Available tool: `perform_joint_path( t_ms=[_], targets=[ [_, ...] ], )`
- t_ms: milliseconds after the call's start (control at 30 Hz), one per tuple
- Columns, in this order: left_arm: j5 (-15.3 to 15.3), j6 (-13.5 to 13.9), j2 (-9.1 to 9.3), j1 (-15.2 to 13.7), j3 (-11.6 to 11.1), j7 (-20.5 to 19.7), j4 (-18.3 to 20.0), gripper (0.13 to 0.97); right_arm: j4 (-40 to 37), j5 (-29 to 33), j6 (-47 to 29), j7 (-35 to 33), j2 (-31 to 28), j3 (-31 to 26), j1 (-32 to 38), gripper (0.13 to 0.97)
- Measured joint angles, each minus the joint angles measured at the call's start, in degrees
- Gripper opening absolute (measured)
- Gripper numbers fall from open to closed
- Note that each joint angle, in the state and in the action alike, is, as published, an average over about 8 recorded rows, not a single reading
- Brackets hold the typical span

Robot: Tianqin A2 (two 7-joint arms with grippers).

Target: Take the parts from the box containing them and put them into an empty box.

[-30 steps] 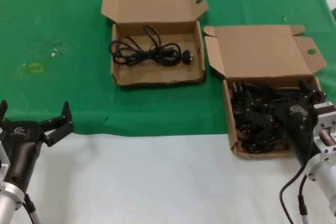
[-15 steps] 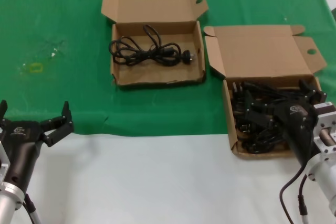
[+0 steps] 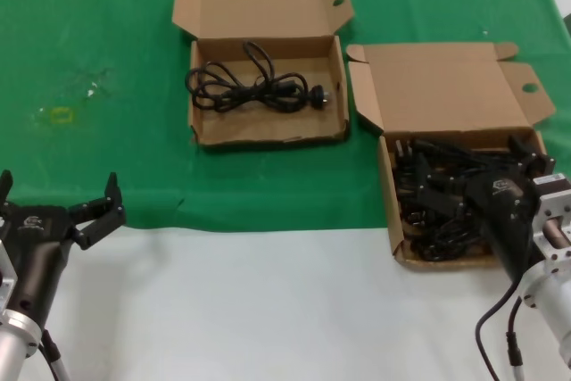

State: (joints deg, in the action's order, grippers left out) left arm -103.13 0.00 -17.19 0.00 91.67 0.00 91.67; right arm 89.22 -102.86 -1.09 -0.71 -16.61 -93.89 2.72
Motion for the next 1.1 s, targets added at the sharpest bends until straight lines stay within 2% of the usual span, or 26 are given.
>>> perform_joint_path(
  t_ms=[1100],
  targets=[
    [0.0,0.0,0.0,0.0,0.0,0.0,0.0,0.966,0.0,0.0,0.0,0.0,0.0,0.0,0.0,0.966]
  ],
)
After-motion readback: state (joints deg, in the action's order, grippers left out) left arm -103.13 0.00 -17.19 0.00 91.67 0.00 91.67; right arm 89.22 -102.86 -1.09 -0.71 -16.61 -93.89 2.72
